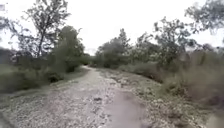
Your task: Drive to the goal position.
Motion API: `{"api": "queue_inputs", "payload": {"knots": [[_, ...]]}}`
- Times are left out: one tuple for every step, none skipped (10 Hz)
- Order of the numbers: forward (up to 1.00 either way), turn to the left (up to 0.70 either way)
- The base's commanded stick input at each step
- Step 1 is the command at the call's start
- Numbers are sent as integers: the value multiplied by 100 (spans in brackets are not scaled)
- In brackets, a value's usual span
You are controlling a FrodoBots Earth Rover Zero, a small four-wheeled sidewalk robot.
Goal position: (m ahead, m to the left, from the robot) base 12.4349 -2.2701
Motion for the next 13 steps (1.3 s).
{"api": "queue_inputs", "payload": {"knots": [[30, 0], [30, 0], [30, 0], [30, 0], [30, 0], [30, 0], [30, 0], [30, 0], [30, 0], [30, 0], [30, 0], [30, 0], [37, 0]]}}
